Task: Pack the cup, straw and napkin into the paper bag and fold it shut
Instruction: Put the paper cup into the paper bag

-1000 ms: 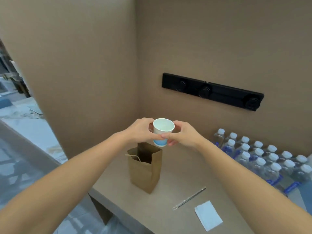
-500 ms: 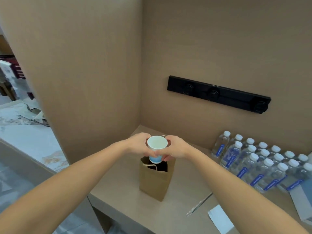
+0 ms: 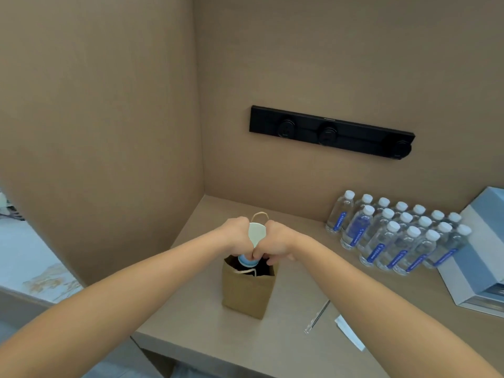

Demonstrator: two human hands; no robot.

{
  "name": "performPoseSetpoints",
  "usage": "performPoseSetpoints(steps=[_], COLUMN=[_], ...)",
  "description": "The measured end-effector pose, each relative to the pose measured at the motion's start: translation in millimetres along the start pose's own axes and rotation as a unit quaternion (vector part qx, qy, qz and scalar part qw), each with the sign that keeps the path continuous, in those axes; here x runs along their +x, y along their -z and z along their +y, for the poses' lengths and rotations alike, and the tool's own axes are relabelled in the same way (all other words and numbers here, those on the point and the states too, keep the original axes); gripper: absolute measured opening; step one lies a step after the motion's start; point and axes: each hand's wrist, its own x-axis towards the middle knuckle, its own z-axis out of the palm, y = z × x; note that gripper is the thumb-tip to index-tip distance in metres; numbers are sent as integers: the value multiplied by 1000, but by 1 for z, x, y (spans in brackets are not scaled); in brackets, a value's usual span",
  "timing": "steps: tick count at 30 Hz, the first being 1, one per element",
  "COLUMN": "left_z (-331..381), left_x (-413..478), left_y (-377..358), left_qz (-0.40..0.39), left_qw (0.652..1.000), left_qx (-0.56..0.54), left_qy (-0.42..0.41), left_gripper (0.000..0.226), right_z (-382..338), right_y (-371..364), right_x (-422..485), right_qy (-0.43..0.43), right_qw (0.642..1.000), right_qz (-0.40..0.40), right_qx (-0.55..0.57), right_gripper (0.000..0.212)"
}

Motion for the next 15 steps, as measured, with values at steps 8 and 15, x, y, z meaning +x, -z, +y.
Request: performPoseSetpoints(steps=[8, 15], left_z=[15, 23], left_x=[-1, 4], left_y=[-6, -11], left_qz=[8, -26], left_qw=[999, 999], left_qx=[32, -8], left_qy=[19, 41], left_gripper=[55, 53], right_z=[-6, 4], right_y=[4, 10], right_x=[4, 13], right_qy=[-26, -25], right_qw=[994, 986], right_qz=[4, -6], right_qx=[-109, -162], right_gripper=[60, 46])
